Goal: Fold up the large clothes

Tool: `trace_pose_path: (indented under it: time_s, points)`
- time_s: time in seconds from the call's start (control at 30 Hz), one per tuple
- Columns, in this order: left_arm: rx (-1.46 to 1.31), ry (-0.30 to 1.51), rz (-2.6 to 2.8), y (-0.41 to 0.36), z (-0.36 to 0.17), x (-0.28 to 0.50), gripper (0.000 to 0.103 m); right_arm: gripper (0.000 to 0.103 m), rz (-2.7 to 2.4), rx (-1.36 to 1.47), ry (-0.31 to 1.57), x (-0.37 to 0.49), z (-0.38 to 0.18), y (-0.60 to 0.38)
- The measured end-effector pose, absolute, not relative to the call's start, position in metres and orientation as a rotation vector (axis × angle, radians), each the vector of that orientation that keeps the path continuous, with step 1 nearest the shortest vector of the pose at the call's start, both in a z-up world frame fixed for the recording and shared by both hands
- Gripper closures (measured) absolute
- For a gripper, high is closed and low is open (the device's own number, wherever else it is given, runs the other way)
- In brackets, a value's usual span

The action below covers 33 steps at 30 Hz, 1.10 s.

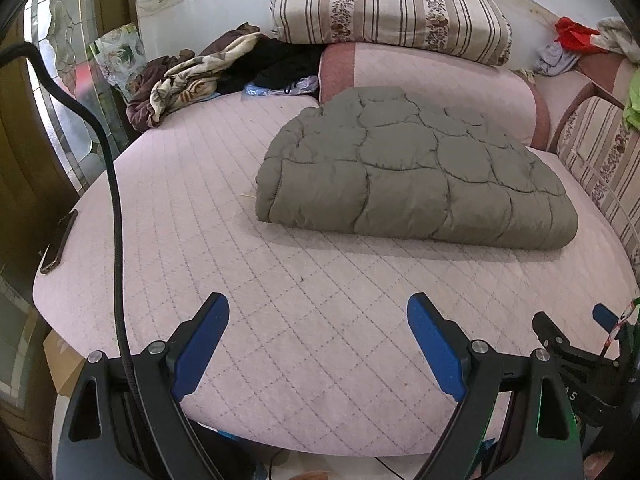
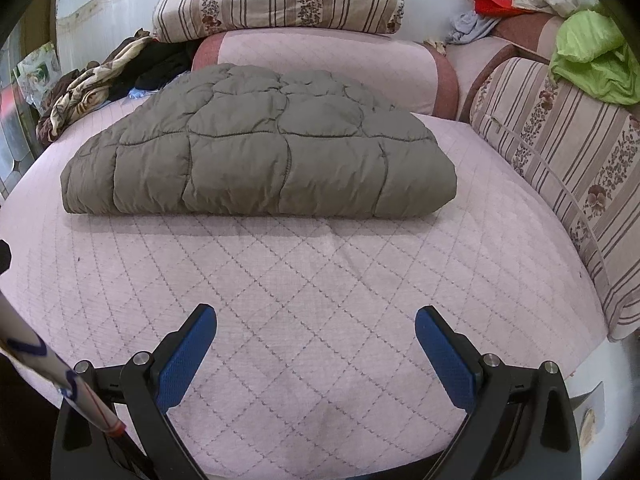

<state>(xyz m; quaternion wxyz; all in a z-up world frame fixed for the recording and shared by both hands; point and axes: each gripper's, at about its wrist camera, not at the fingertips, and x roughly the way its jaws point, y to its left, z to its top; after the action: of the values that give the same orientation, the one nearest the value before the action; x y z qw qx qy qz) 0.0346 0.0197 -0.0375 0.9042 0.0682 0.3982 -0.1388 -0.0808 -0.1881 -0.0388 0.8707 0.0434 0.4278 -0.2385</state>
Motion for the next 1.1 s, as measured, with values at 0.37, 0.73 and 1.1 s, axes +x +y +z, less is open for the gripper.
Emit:
trace_pose_path:
  time_s: [0.37,0.73,1.1]
  points:
    - [0.141,0.841,-0.291,0.016,-0.042,0.035,0.013,0.002,-0.507,0.082,0.885,-0.081,-0.036,-0.187]
    - [0.145,0.857,-0.285,0.013,-0.046,0.037,0.013,0.002,-0.513,0.072,0.883,-0.080,-0.037,-0.187]
    - [0.152,0.884,-0.281,0.012,-0.056,0.041,0.013,0.002,-0.515,0.062,0.895,-0.078,-0.041,-0.188]
